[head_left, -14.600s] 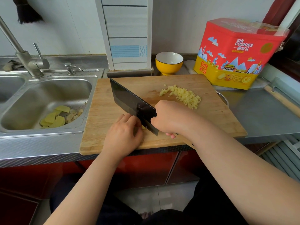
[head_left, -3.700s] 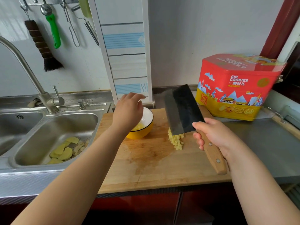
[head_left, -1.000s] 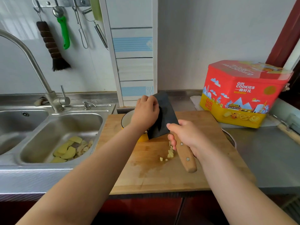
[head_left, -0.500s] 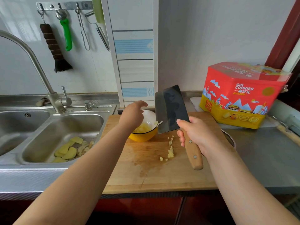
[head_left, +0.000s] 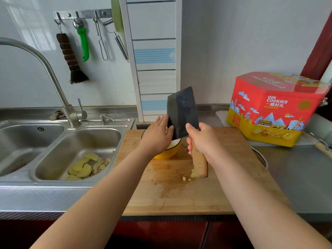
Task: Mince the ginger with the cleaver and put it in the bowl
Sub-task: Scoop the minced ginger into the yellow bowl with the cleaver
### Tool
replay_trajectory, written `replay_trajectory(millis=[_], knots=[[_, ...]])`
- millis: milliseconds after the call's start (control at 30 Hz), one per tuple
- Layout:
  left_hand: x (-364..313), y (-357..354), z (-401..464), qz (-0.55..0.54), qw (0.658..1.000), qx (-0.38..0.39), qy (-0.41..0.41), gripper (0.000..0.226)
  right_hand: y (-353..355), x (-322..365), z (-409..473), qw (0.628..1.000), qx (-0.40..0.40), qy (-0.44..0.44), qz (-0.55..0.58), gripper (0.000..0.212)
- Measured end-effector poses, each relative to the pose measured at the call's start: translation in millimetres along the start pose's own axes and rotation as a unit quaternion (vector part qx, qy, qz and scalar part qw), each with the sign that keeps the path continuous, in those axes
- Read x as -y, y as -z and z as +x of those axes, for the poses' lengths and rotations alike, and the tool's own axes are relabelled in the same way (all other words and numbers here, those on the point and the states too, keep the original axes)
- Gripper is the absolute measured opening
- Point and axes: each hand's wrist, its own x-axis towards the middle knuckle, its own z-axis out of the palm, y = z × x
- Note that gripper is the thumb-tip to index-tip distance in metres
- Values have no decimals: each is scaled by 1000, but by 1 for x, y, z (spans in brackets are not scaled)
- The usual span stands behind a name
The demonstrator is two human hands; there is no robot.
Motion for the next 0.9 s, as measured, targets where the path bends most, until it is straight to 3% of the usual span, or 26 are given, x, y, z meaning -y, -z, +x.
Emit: replay_trajectory(millis=[300, 433, 600, 667, 767, 900], knots=[[18, 2, 2, 34, 996, 50, 63, 49, 18, -8, -9, 998, -44, -1, 34, 64], [8, 7, 10, -39, 997, 55, 46, 69, 28, -14, -8, 998, -50, -13, 37, 59], [3, 12, 14, -32, 994, 98, 22, 84, 32, -24, -11, 999, -44, -15, 26, 56], [6, 12, 14, -48, 995, 90, 15, 77, 35, -27, -13, 999, -39, -17, 23, 57], [9, 12, 11, -99, 994, 41, 14, 49, 39, -33, -15, 999, -30, -23, 15, 56], [9, 12, 11, -66, 997, 22, 14, 35, 41, -41, -17, 999, -29, -38, 8, 57]])
